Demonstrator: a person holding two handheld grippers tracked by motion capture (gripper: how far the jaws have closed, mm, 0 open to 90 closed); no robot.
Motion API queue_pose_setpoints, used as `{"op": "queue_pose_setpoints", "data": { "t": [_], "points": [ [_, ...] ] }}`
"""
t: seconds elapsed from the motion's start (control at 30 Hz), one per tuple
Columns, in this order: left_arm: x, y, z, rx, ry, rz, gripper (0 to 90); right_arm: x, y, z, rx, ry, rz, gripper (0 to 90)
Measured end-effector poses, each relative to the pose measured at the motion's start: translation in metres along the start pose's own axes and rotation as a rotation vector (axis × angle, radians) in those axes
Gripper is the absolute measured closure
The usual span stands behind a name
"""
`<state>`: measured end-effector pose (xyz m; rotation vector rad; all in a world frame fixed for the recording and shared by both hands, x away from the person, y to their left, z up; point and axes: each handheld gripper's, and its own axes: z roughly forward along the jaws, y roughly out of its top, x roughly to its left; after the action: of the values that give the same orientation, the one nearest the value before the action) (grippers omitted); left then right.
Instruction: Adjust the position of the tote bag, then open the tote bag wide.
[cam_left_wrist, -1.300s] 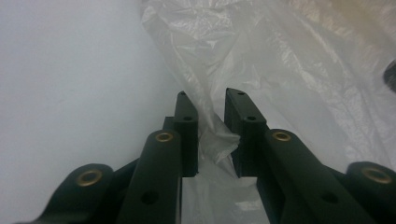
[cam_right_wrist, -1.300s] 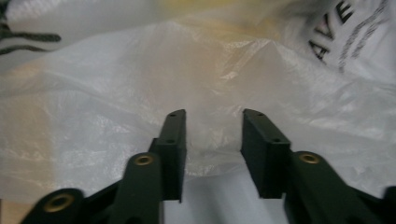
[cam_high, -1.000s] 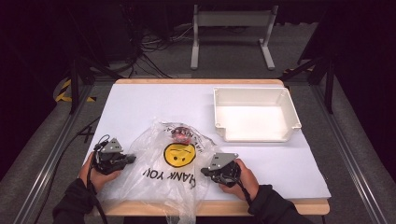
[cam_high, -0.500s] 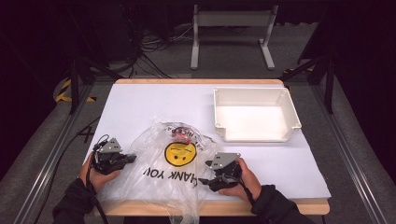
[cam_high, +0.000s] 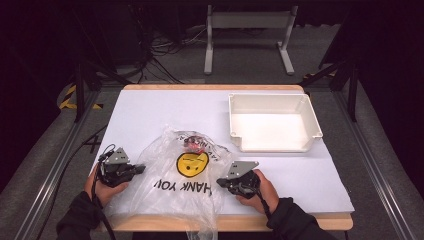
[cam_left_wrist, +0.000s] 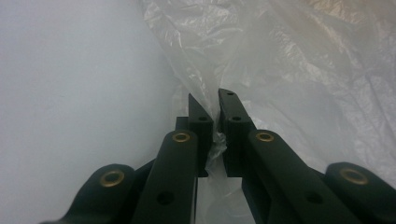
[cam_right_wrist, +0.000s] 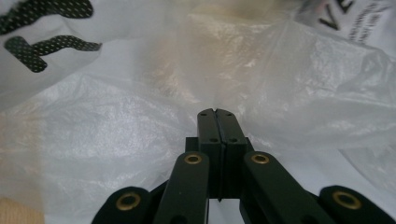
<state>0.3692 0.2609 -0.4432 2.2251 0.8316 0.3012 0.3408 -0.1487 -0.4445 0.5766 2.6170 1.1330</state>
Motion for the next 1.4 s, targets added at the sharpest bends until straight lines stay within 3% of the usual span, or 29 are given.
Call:
{"op": "queue_pose_setpoints", "data": {
  "t": [0.13,0.3,0.43,0.67,0.83,0.93,1.0,1.13,1.2,1.27,1.4],
  "points": [
    [-0.002,0.001,-0.004,-0.036,0.000,-0.008,85.4,-0.011,-0.001,-0.015,-0.027,-0.052,0.025,90.0],
    [-0.007,0.005,-0.007,-0.068,0.003,0.015,85.3,-0.028,-0.006,-0.035,-0.057,-0.125,0.060,90.0],
    [-0.012,0.006,-0.010,-0.081,0.010,0.015,85.7,-0.041,-0.013,-0.046,-0.052,-0.170,0.102,90.0],
    [-0.017,-0.001,-0.019,-0.118,0.010,-0.012,85.3,-0.055,-0.019,-0.053,-0.048,-0.197,0.132,90.0],
    [-0.017,-0.005,-0.021,-0.134,0.032,-0.035,79.9,-0.056,-0.019,-0.051,-0.045,-0.196,0.131,90.0],
    [-0.018,-0.006,-0.022,-0.150,0.031,-0.035,77.6,-0.054,-0.017,-0.051,-0.072,-0.178,0.116,89.0],
    [-0.019,-0.005,-0.024,-0.159,0.027,-0.017,73.5,-0.052,-0.015,-0.053,-0.083,-0.167,0.106,84.9],
    [-0.025,-0.003,-0.027,-0.185,0.033,-0.018,65.0,-0.048,-0.011,-0.056,-0.105,-0.156,0.109,71.9],
    [-0.030,-0.002,-0.030,-0.206,0.045,-0.012,56.6,-0.046,-0.009,-0.058,-0.111,-0.166,0.101,65.4],
    [-0.035,0.000,-0.033,-0.233,0.062,-0.013,48.1,-0.044,-0.007,-0.059,-0.118,-0.162,0.099,64.4],
    [-0.047,0.008,-0.040,-0.259,0.041,0.021,34.0,-0.038,-0.001,-0.067,-0.147,-0.174,0.088,58.0]
  ]
}}
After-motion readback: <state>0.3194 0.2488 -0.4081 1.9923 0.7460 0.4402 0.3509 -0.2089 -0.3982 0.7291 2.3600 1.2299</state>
